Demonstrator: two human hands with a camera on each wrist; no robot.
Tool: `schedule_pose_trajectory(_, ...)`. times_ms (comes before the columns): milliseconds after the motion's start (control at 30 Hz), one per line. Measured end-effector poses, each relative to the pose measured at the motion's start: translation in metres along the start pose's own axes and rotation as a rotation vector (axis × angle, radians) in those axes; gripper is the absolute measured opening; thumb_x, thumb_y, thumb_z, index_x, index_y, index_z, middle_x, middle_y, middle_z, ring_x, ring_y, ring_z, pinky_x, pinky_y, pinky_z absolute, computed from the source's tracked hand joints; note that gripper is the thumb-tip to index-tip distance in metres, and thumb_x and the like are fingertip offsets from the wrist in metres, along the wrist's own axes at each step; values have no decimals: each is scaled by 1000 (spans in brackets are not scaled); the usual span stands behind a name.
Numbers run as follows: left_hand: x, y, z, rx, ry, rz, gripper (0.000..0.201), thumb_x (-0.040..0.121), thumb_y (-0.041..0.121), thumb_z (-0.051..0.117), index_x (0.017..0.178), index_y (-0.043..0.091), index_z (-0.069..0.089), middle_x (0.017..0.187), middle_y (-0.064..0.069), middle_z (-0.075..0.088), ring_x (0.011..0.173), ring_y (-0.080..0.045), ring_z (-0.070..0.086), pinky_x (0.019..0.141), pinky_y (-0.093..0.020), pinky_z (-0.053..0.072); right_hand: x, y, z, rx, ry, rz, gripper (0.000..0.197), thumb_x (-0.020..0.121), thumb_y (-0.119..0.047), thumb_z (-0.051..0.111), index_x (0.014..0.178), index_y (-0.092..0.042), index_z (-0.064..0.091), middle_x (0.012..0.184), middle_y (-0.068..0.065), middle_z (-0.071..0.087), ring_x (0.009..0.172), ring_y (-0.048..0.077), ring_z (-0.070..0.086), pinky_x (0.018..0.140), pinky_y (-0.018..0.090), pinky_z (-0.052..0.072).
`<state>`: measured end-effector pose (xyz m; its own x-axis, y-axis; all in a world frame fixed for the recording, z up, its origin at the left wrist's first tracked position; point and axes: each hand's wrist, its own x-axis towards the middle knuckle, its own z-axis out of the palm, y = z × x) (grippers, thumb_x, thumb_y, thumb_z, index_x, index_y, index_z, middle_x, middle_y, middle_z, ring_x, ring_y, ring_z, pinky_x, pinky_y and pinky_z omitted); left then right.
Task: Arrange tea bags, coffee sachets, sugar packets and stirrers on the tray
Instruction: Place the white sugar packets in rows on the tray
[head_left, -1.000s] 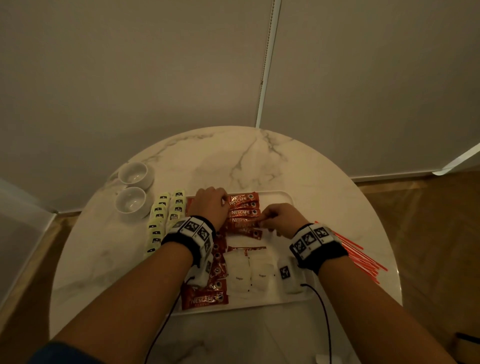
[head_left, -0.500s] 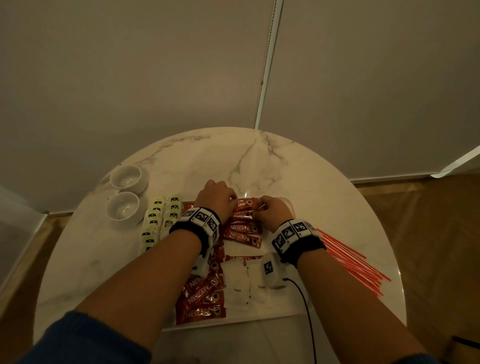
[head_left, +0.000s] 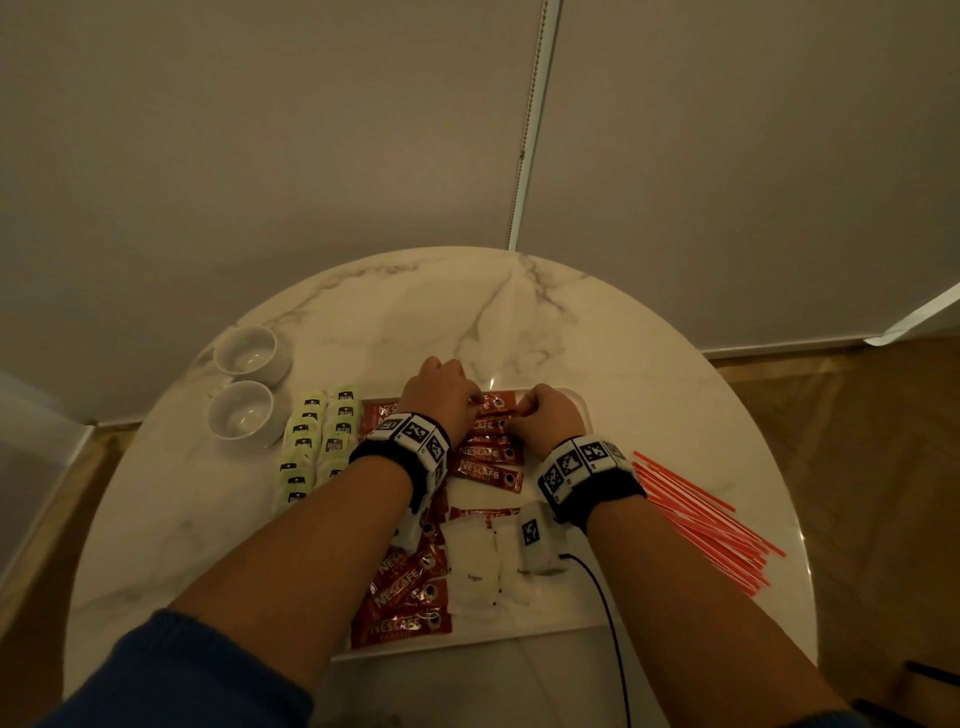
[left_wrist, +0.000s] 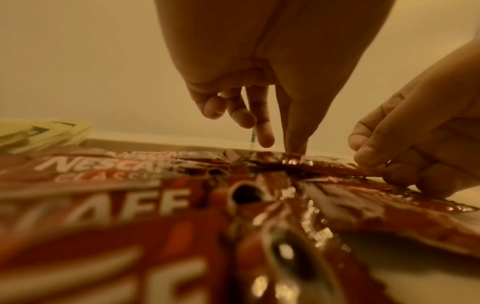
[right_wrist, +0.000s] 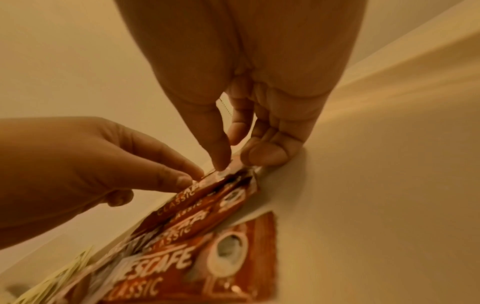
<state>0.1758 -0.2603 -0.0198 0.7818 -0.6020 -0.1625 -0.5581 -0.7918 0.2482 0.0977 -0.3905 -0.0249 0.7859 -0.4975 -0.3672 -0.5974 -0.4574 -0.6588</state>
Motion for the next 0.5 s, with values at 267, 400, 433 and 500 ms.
schedule_pose_trajectory(267,-5,-5,-6,-96,30,7,20,90,29,55,105,31,68,109,6,58,109,-20,41,90,-38,42,-33,11,6,-492,-197,-393,35,78,-33,70,108,-20,59,109,1,50,99,19,50,86,32,48)
schedule_pose_trajectory(400,-16,-12,-10,-75,2,-42,16,90,27,53,97,31,67,106,6,60,109,-21,43,89,-38,43,-37,10,7,-643,-261,-434,41,75,-39,69,110,-23,56,115,0,46,106,19,43,87,38,49)
schedule_pose_trajectory(433,-18,-14,-11,-56,-19,-51,17,90,27,53,98,31,67,107,5,60,109,-21,43,89,-38,43,-37,9,7,-666,-267,-441,40,76,-39,69,110,-23,57,115,0,46,107,19,43,87,38,49)
schedule_pose_trajectory(500,-21,-16,-12,-18,-51,-56,17,89,31,55,102,31,67,108,5,60,110,-21,43,89,-38,42,-36,7,8,-698,-272,-451,40,77,-40,68,112,-22,58,116,0,46,108,19,43,88,37,49)
